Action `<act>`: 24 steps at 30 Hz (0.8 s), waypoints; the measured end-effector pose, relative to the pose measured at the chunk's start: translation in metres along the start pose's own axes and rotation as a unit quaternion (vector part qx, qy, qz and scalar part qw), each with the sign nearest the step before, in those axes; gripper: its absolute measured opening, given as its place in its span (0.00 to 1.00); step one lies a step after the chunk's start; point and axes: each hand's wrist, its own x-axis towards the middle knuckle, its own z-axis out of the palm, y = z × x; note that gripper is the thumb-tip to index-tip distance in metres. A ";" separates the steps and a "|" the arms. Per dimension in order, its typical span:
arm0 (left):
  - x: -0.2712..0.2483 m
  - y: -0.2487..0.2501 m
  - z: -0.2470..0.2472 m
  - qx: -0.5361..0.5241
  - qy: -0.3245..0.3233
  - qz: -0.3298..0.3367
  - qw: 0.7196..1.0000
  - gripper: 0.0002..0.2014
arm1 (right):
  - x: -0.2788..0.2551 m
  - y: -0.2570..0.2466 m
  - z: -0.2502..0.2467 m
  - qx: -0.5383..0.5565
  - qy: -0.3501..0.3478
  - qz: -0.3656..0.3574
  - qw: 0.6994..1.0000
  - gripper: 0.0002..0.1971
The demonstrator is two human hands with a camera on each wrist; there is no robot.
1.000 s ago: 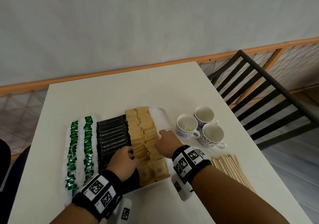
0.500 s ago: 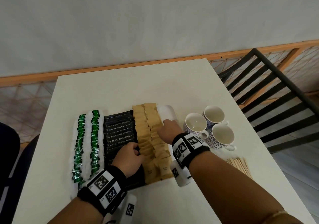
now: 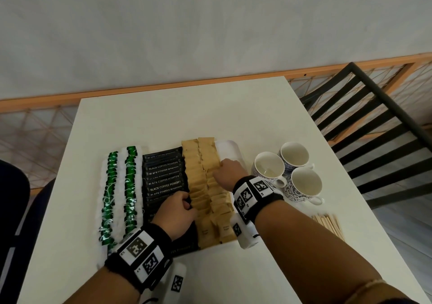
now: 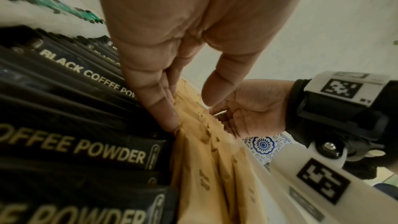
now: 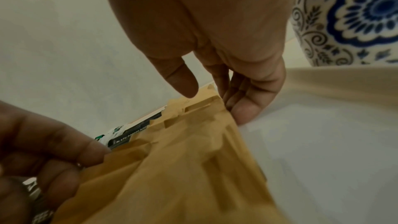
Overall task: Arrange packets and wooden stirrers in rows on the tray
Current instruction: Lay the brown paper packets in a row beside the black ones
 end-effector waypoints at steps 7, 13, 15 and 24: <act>-0.021 -0.001 -0.022 0.028 0.028 0.034 0.999 0.26 | -0.024 0.013 -0.008 -0.004 0.002 -0.018 1.000 0.21; -0.056 -0.029 -0.063 0.026 0.111 0.050 0.992 0.06 | -0.074 0.065 -0.004 -0.129 0.060 -0.085 0.986 0.14; -0.065 -0.045 -0.073 0.032 0.136 0.031 0.990 0.06 | -0.084 0.082 0.000 -0.169 0.075 -0.086 0.979 0.12; -0.070 -0.122 -0.088 0.078 0.217 -0.156 0.960 0.16 | -0.108 0.099 0.008 -0.179 0.075 -0.038 0.980 0.13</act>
